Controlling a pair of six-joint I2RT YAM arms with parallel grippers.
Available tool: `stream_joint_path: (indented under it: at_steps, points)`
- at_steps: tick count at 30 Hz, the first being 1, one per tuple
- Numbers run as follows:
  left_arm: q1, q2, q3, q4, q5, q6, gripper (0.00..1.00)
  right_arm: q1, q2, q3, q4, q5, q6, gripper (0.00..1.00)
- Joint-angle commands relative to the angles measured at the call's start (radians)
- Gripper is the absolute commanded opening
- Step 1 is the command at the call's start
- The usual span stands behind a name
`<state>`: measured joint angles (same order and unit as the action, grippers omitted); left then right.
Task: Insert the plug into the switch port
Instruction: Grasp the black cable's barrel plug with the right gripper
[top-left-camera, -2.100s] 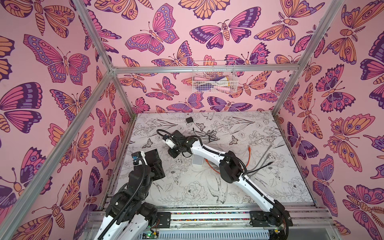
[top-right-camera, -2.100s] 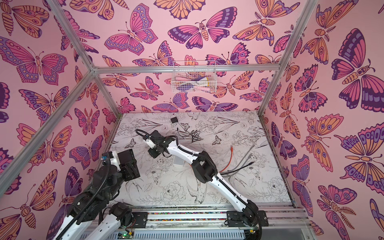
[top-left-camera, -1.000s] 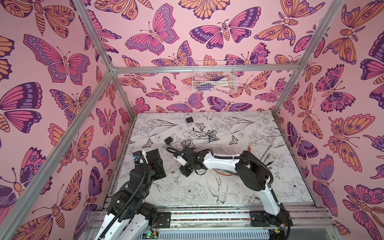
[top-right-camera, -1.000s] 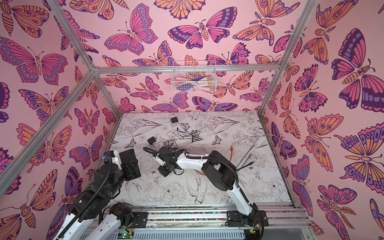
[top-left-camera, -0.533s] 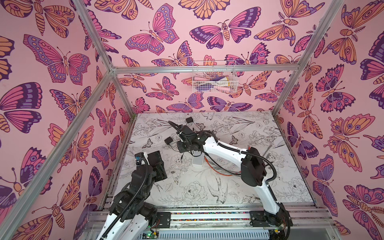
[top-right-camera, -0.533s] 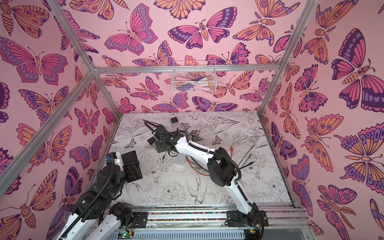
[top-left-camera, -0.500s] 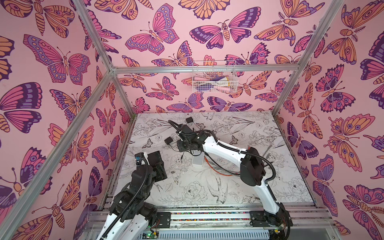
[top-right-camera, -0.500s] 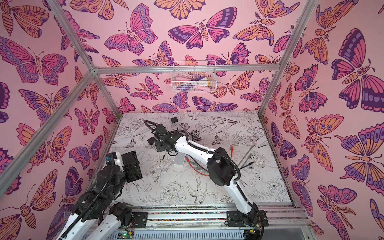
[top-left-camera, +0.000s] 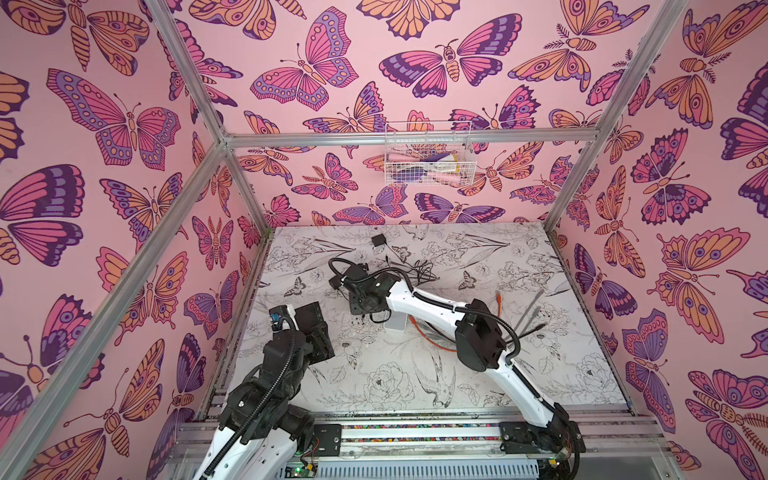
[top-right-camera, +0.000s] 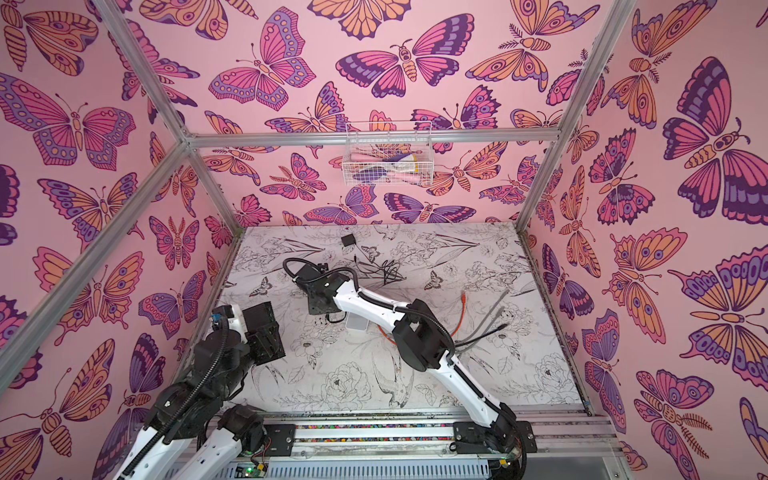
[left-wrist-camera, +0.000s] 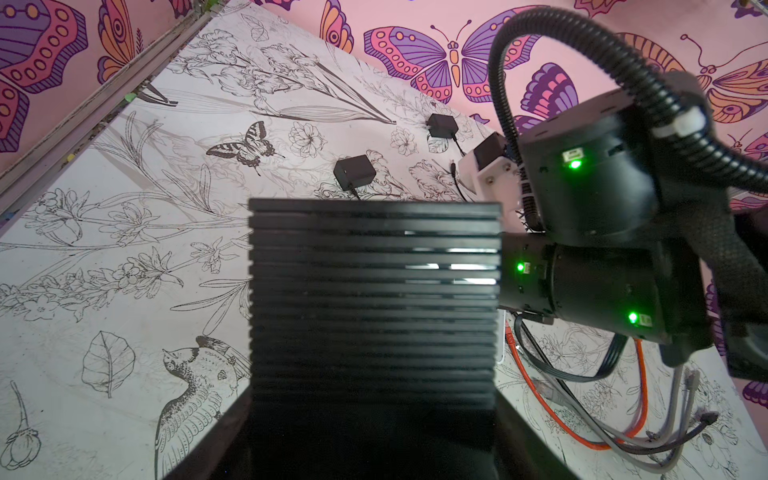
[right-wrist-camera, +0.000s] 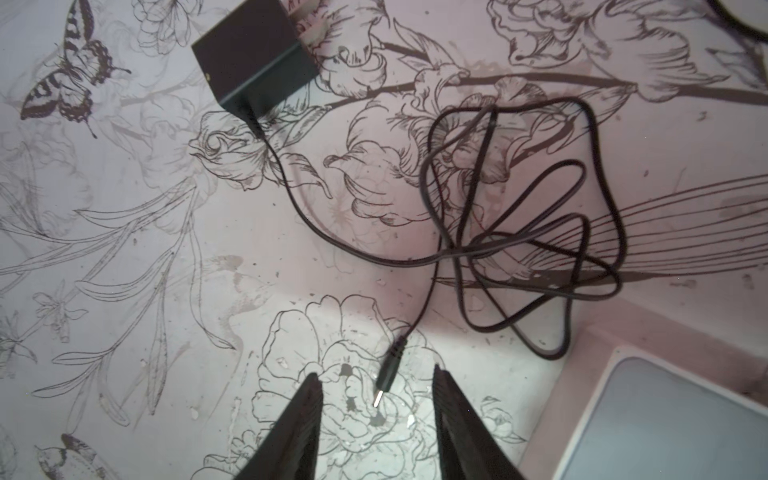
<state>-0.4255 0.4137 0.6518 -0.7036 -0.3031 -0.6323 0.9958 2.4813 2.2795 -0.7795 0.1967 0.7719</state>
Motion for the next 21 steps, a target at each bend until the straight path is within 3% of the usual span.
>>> stream_joint_path:
  at_steps: [1, 7, 21]
  points:
    - [0.007, -0.024, -0.006, 0.023, -0.001, -0.001, 0.0, 0.004, 0.029, 0.039, -0.046, 0.055, 0.079, 0.43]
    - [0.007, -0.033, -0.011, 0.018, -0.001, -0.005, 0.0, 0.007, 0.04, 0.025, -0.04, 0.073, 0.116, 0.38]
    - [0.007, -0.039, -0.014, 0.015, 0.013, -0.011, 0.0, 0.012, 0.089, 0.032, -0.04, 0.137, 0.163, 0.35]
